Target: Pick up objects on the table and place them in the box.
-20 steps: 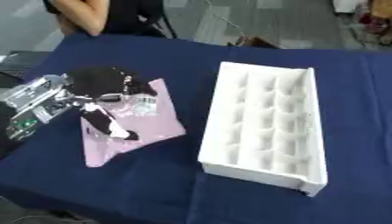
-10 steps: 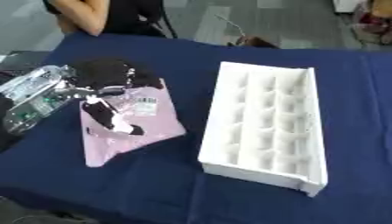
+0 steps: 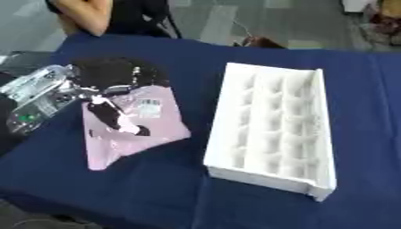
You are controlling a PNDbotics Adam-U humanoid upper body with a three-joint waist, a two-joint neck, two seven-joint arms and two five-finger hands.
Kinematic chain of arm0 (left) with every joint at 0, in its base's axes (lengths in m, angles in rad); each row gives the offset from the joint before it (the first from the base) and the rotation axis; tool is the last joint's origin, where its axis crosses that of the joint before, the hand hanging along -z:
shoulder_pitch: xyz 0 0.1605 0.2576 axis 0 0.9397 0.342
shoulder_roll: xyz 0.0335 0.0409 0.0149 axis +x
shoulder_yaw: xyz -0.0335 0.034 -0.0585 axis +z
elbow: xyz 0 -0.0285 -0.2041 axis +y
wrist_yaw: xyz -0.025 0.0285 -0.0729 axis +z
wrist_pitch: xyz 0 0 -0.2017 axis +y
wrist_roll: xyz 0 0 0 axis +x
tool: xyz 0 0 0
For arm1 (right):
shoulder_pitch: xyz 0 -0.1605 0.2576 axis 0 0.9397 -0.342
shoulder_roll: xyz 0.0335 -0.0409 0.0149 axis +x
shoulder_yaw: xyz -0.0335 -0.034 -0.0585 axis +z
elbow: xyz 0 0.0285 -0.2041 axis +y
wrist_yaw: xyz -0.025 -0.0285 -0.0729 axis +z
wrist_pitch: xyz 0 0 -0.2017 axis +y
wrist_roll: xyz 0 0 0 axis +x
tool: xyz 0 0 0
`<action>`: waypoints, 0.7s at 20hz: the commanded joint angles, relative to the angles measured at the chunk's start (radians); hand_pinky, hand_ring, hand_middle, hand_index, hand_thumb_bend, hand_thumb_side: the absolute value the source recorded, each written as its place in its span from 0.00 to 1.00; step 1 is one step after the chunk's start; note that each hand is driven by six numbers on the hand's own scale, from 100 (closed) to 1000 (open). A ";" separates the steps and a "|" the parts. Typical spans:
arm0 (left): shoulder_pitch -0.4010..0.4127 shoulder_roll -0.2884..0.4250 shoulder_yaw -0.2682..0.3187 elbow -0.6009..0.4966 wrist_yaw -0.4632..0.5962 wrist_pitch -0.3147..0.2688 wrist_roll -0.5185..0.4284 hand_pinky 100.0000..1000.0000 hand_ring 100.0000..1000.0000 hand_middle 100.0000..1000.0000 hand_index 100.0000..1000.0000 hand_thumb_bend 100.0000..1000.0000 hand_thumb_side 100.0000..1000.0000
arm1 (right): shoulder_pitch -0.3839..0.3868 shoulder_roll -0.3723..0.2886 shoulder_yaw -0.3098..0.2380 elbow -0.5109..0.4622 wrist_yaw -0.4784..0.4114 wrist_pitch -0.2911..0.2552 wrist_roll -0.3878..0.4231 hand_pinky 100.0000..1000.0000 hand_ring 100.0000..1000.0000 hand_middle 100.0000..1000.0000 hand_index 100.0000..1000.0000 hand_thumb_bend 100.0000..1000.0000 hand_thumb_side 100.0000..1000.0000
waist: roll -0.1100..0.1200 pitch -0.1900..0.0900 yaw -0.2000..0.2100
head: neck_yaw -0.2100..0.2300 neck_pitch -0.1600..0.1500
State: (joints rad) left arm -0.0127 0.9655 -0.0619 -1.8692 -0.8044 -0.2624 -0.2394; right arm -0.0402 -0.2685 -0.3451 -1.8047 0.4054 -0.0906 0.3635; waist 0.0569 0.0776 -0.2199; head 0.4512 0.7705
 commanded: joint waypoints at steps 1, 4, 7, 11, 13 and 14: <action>-0.007 0.029 -0.001 0.011 -0.041 0.009 0.031 0.86 0.95 0.91 0.96 0.57 0.62 | -0.013 -0.007 0.003 -0.010 -0.007 -0.005 0.003 0.54 0.62 0.74 0.91 0.00 0.78 | -0.009 -0.001 -0.005 | 0.016 -0.006; -0.004 0.013 -0.014 0.050 -0.092 0.006 0.048 0.87 0.96 0.92 0.96 0.58 0.63 | -0.014 -0.002 0.006 -0.007 -0.010 -0.009 0.005 0.54 0.62 0.74 0.91 0.00 0.77 | -0.021 0.010 -0.014 | 0.020 -0.022; 0.001 0.002 -0.019 0.090 -0.145 0.006 0.073 0.87 0.96 0.92 0.96 0.59 0.64 | -0.017 0.000 0.006 -0.005 -0.012 -0.014 0.003 0.54 0.62 0.74 0.91 0.00 0.77 | -0.030 0.021 -0.021 | 0.021 -0.033; 0.005 -0.003 -0.023 0.113 -0.183 0.001 0.095 0.88 0.96 0.92 0.96 0.60 0.65 | -0.017 0.001 0.005 -0.002 -0.013 -0.017 0.001 0.54 0.62 0.74 0.91 0.00 0.77 | -0.035 0.028 -0.018 | 0.026 -0.029; 0.006 -0.003 -0.024 0.112 -0.189 -0.001 0.099 0.88 0.96 0.92 0.96 0.60 0.65 | -0.017 0.001 0.006 -0.001 -0.013 -0.018 0.001 0.54 0.62 0.74 0.91 0.00 0.77 | -0.035 0.028 -0.017 | 0.029 -0.026; 0.006 -0.002 -0.024 0.111 -0.191 -0.002 0.101 0.88 0.96 0.92 0.96 0.60 0.65 | -0.017 0.001 0.006 -0.001 -0.013 -0.018 0.001 0.54 0.62 0.74 0.91 0.00 0.77 | -0.035 0.028 -0.017 | 0.029 -0.026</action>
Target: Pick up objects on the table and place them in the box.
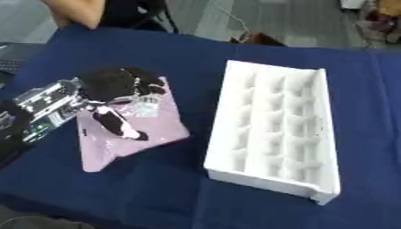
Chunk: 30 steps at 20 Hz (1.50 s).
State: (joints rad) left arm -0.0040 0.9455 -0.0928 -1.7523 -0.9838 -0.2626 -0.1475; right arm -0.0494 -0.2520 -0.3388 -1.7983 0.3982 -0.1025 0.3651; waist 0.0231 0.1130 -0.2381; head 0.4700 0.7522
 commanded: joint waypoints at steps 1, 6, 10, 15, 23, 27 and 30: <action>-0.002 0.018 0.007 -0.008 -0.013 -0.002 0.010 0.88 0.96 0.92 0.96 0.60 0.65 | -0.007 -0.015 0.000 -0.007 -0.006 -0.006 0.000 0.54 0.62 0.74 0.91 0.00 0.77 | -0.001 -0.008 0.002 | 0.012 -0.007; 0.003 0.016 0.002 -0.013 -0.024 -0.008 0.000 0.89 0.96 0.91 0.96 0.58 0.66 | -0.006 -0.014 -0.002 -0.007 -0.005 -0.006 -0.001 0.54 0.62 0.74 0.91 0.00 0.77 | 0.000 -0.010 -0.001 | 0.014 -0.003; 0.004 0.013 0.001 -0.015 -0.034 -0.028 -0.004 0.89 0.96 0.91 0.96 0.57 0.67 | -0.006 -0.013 -0.002 -0.008 -0.005 -0.005 -0.001 0.54 0.62 0.74 0.91 0.00 0.77 | 0.001 -0.010 -0.001 | 0.015 0.002; 0.003 0.006 -0.005 -0.009 -0.049 -0.043 -0.011 0.90 0.96 0.91 0.96 0.56 0.69 | -0.006 -0.013 -0.002 -0.008 -0.006 -0.006 0.000 0.54 0.62 0.74 0.91 0.00 0.77 | -0.001 -0.008 -0.002 | 0.017 0.008; 0.011 -0.025 -0.018 0.033 -0.124 -0.056 -0.002 0.92 0.96 0.91 0.95 0.55 0.74 | -0.010 -0.008 0.002 -0.004 -0.010 -0.013 0.001 0.54 0.62 0.74 0.91 0.00 0.77 | -0.016 0.013 -0.013 | 0.023 -0.002; 0.013 -0.039 -0.022 0.058 -0.174 -0.063 0.010 0.92 0.96 0.91 0.95 0.55 0.75 | -0.014 -0.008 0.003 -0.001 -0.013 -0.019 -0.001 0.54 0.62 0.74 0.91 0.00 0.76 | -0.025 0.030 -0.015 | 0.024 -0.009; 0.012 -0.044 -0.026 0.068 -0.198 -0.066 0.021 0.92 0.96 0.91 0.95 0.55 0.75 | -0.015 -0.007 0.003 0.001 -0.014 -0.022 -0.002 0.54 0.62 0.74 0.91 0.00 0.76 | -0.029 0.037 -0.016 | 0.025 -0.011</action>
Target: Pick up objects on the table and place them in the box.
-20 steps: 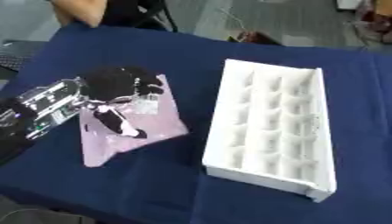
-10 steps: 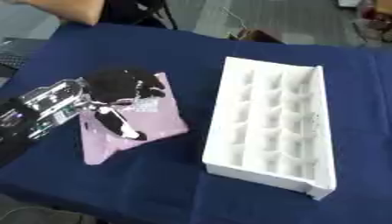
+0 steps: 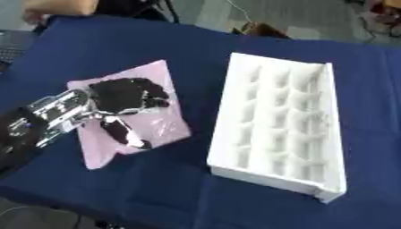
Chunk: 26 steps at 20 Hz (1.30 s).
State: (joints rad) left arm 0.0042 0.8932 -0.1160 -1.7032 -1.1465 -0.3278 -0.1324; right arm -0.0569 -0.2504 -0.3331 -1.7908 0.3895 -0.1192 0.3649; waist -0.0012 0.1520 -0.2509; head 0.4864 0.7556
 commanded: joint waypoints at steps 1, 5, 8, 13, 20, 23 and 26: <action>0.003 0.008 -0.003 0.021 -0.040 -0.002 0.009 0.92 0.96 0.91 0.95 0.56 0.76 | -0.008 -0.009 -0.003 -0.006 -0.005 -0.006 -0.003 0.54 0.62 0.74 0.91 0.00 0.76 | -0.005 -0.002 -0.003 | 0.010 -0.014; 0.003 0.005 -0.007 0.027 -0.056 -0.005 0.012 0.92 0.94 0.87 0.94 0.56 0.75 | -0.008 -0.010 -0.003 -0.006 -0.005 -0.007 -0.003 0.54 0.62 0.74 0.91 0.00 0.76 | -0.006 -0.002 -0.003 | 0.012 -0.016; 0.003 0.005 -0.008 0.025 -0.059 -0.005 0.018 0.87 0.82 0.77 0.88 0.56 0.70 | -0.009 -0.010 -0.003 -0.006 -0.005 -0.008 -0.003 0.54 0.62 0.74 0.91 0.00 0.76 | -0.006 -0.003 -0.003 | 0.012 -0.017; 0.005 0.001 -0.011 0.030 -0.068 0.001 0.025 0.78 0.64 0.62 0.77 0.55 0.54 | -0.009 -0.010 -0.003 -0.006 -0.004 -0.007 -0.003 0.54 0.62 0.74 0.91 0.00 0.76 | -0.005 -0.003 -0.003 | 0.012 -0.018; 0.012 -0.015 -0.028 0.081 -0.041 -0.019 -0.069 0.73 0.57 0.57 0.73 0.45 0.64 | -0.011 -0.011 -0.003 -0.006 -0.004 -0.007 -0.002 0.54 0.62 0.74 0.91 0.00 0.76 | -0.005 -0.003 -0.002 | 0.015 -0.014; 0.007 -0.030 -0.034 0.122 -0.030 -0.036 -0.164 0.69 0.54 0.54 0.70 0.43 0.63 | -0.011 -0.011 -0.003 -0.007 -0.004 -0.007 -0.002 0.54 0.62 0.74 0.91 0.00 0.76 | -0.006 -0.004 -0.003 | 0.015 -0.014; 0.000 -0.058 -0.042 0.158 -0.028 -0.051 -0.207 0.66 0.51 0.52 0.69 0.41 0.59 | -0.011 -0.010 -0.003 -0.007 -0.004 -0.008 -0.003 0.54 0.62 0.74 0.91 0.00 0.76 | -0.008 -0.003 -0.004 | 0.016 -0.015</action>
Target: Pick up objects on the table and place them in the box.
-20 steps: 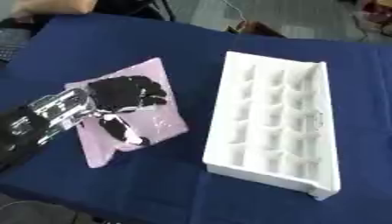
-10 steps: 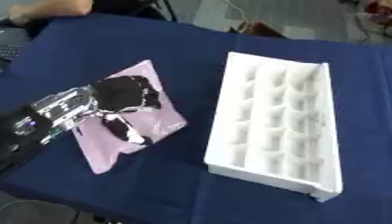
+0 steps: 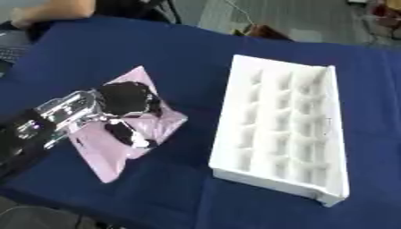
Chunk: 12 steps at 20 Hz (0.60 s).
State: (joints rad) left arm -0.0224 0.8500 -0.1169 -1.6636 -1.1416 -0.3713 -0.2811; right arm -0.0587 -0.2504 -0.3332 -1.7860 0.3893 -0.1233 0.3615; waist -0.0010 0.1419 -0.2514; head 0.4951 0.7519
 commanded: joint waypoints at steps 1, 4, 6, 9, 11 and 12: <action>0.024 -0.025 -0.045 0.129 -0.035 -0.012 -0.061 0.64 0.49 0.50 0.67 0.38 0.52 | -0.009 -0.010 -0.003 -0.011 -0.004 -0.003 0.001 0.54 0.62 0.74 0.91 0.00 0.76 | -0.009 0.007 -0.004 | 0.007 -0.011; 0.021 -0.055 -0.059 0.160 -0.045 -0.025 -0.060 0.62 0.46 0.48 0.64 0.33 0.41 | -0.008 -0.009 -0.004 -0.011 -0.004 -0.004 0.000 0.54 0.62 0.74 0.91 0.00 0.75 | -0.012 0.009 -0.004 | 0.008 -0.010; 0.019 -0.070 -0.067 0.173 -0.052 -0.030 -0.052 0.60 0.44 0.45 0.61 0.30 0.32 | -0.007 -0.009 -0.005 -0.010 -0.004 -0.004 -0.002 0.54 0.62 0.74 0.91 0.00 0.75 | -0.014 0.009 -0.003 | 0.010 -0.008; 0.017 -0.087 -0.075 0.183 -0.054 -0.035 -0.026 0.57 0.40 0.43 0.58 0.23 0.22 | -0.007 -0.007 -0.004 -0.010 -0.004 -0.004 -0.001 0.54 0.62 0.74 0.91 0.00 0.76 | -0.015 0.009 -0.002 | 0.011 -0.007; 0.016 -0.095 -0.079 0.188 -0.050 -0.033 0.000 0.56 0.39 0.41 0.56 0.20 0.20 | -0.006 -0.007 -0.005 -0.009 -0.004 -0.005 -0.001 0.54 0.62 0.74 0.91 0.00 0.76 | -0.016 0.010 -0.002 | 0.012 -0.007; 0.016 -0.100 -0.080 0.190 -0.047 -0.031 0.015 0.50 0.32 0.37 0.51 0.06 0.16 | -0.006 -0.007 -0.005 -0.009 -0.004 -0.005 -0.002 0.54 0.62 0.74 0.91 0.00 0.76 | -0.017 0.009 -0.002 | 0.013 -0.007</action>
State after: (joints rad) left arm -0.0490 0.7697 -0.1266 -1.5999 -1.1508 -0.4011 -0.2586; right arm -0.0584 -0.2494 -0.3333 -1.7847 0.3893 -0.1238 0.3610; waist -0.0056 0.1422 -0.2527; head 0.4962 0.7522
